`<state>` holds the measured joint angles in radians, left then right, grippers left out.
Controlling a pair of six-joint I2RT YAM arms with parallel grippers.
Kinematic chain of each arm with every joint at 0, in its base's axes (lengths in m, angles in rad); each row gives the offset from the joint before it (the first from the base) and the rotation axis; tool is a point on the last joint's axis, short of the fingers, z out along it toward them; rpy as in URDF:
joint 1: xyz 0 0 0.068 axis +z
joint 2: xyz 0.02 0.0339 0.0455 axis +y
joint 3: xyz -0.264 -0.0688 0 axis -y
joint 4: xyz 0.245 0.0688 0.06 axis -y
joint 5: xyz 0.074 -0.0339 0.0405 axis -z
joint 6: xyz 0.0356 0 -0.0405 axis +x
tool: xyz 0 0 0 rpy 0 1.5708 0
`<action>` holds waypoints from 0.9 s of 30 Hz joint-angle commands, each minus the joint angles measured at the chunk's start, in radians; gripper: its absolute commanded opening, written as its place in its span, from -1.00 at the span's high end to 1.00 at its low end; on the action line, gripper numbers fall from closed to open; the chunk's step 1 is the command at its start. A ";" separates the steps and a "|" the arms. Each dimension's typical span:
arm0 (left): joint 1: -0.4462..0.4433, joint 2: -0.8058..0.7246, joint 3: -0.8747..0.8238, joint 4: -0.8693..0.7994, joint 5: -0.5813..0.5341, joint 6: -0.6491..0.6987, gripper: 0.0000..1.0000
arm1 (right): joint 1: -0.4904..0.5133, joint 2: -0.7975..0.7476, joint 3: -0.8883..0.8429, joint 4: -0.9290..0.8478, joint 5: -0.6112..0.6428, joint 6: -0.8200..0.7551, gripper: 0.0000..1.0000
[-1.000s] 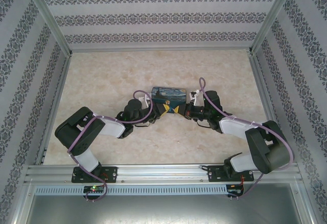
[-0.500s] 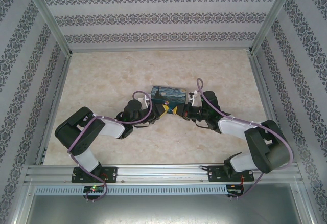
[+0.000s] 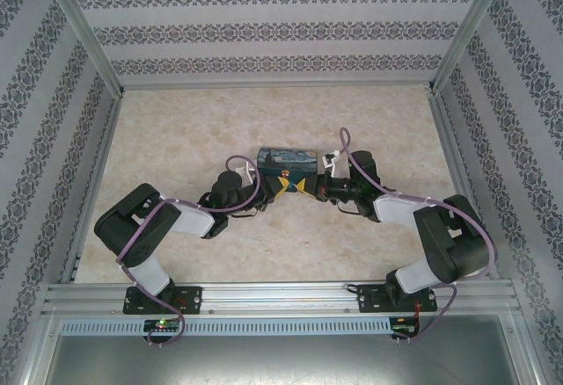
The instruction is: Unlock the padlock with the key
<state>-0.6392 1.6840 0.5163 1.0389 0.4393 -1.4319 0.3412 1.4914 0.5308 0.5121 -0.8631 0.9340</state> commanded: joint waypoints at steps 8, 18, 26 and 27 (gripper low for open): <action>-0.011 -0.045 0.010 0.175 0.081 -0.061 1.00 | -0.045 0.055 0.046 0.079 -0.042 -0.013 1.00; -0.014 -0.049 0.020 0.161 0.085 -0.058 1.00 | 0.005 0.049 0.091 0.069 -0.063 -0.045 1.00; -0.017 -0.051 0.020 0.172 0.085 -0.077 1.00 | 0.019 0.012 0.087 0.029 0.041 -0.159 1.00; -0.016 -0.052 0.019 0.171 0.084 -0.076 1.00 | 0.017 0.011 0.084 0.033 0.052 -0.163 1.00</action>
<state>-0.6262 1.6737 0.5163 1.0863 0.4026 -1.5002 0.3431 1.5211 0.5957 0.5137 -0.8822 0.8352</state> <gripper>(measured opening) 0.061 0.064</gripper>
